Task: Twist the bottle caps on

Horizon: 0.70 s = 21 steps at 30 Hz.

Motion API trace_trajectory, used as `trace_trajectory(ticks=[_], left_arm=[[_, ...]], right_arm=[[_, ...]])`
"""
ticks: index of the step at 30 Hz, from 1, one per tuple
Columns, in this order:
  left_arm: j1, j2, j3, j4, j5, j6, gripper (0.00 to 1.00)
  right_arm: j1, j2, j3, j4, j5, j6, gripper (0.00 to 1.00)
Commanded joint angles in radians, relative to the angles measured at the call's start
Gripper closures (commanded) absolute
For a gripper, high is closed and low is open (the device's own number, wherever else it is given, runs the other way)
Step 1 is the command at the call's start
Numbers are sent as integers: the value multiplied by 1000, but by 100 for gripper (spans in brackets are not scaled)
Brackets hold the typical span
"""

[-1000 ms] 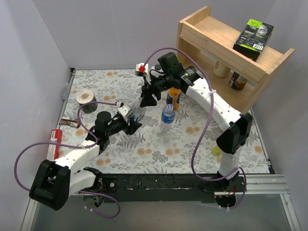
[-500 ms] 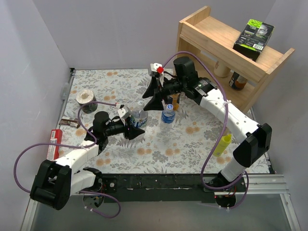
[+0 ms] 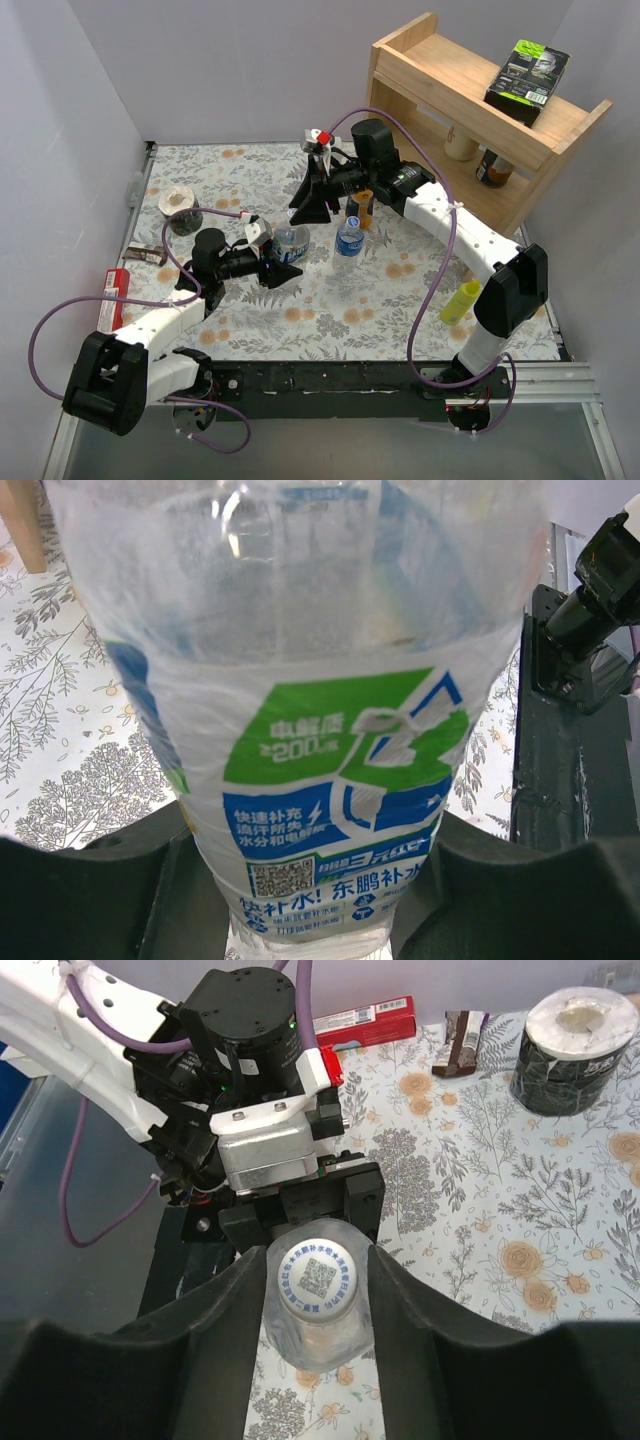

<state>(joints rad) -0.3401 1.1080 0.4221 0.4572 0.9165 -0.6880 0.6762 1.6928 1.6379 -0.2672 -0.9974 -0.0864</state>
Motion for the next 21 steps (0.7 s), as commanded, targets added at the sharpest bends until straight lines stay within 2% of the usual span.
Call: trace_trajectory(ticks=[1,6,11,13,14,16,19,21], left_arm=[[1,-4,32,31,21,5,100],[1,0,32,64,-4,-18,100],[0,9,38,116,-65,-45,100],[-17,9,52,115,-167,-38,100],[-28,4,56,101,-235,-39,100],[-54,6,75,86,-365,-45,100],[-56,12,80,71,-369,-53,100],[-54,1,73,54,-358,-53,83]], right_arm=[[0,7,-6,82,-40,62,51],[5,5,-32,76,-17,73,67],[19,-2,-49,20,107,56,78],[29,-4,-49,-15,194,63,84],[36,-8,-40,-33,250,65,91],[57,-15,-36,-52,295,69,94],[69,-19,-29,-67,287,60,96],[65,-27,-26,-73,292,18,96]])
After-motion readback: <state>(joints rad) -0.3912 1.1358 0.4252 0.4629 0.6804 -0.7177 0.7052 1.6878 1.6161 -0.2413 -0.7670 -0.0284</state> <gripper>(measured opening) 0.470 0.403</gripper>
